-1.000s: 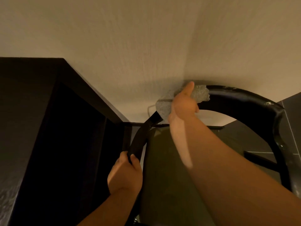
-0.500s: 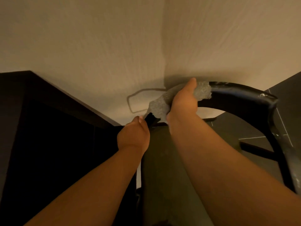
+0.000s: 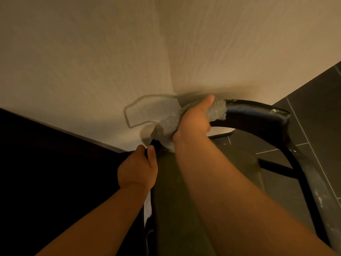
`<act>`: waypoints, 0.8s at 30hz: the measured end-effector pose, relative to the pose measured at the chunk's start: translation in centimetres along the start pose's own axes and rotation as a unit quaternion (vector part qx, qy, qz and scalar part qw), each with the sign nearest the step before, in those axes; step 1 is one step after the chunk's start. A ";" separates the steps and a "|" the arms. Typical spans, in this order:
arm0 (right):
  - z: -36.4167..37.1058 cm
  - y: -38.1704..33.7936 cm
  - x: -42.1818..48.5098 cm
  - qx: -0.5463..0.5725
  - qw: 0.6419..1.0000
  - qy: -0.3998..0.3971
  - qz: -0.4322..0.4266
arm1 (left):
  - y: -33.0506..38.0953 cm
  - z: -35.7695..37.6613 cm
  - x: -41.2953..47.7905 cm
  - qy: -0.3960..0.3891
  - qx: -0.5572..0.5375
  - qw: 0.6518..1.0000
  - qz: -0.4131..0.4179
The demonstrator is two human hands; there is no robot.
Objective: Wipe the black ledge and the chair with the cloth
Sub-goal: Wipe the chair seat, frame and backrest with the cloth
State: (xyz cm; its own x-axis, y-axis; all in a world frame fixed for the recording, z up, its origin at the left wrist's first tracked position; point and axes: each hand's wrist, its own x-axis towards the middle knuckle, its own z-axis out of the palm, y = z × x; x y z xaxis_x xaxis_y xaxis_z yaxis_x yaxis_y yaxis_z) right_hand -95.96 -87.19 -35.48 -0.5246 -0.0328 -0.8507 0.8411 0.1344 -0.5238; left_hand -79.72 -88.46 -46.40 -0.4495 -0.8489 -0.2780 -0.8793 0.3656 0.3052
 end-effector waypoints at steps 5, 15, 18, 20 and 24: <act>1.6 3.5 0.4 0.055 0.998 0.015 -0.002 | -0.1 0.2 0.2 -0.037 0.003 0.999 -0.010; 1.6 2.4 2.7 0.108 0.992 0.054 -0.034 | -0.2 0.2 -0.1 0.003 -0.012 1.000 0.010; 1.8 2.4 2.8 0.073 0.995 0.067 -0.023 | -0.1 0.0 -0.1 0.000 -0.009 1.000 0.012; 0.8 0.1 3.4 0.058 0.995 0.079 -0.017 | 0.0 0.1 -0.1 0.006 -0.013 1.000 0.020; -1.9 -2.0 3.4 0.041 0.990 0.040 -0.131 | -0.3 0.1 -0.1 0.021 -0.018 0.999 0.023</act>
State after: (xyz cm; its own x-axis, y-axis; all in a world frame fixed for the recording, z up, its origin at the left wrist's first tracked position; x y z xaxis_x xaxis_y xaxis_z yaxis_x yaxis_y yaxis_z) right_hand -99.67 -85.70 -37.29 -0.7321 0.0231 -0.6808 0.6810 0.0506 -0.7305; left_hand -79.44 -88.44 -46.58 -0.4812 -0.8471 -0.2256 -0.8517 0.3910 0.3488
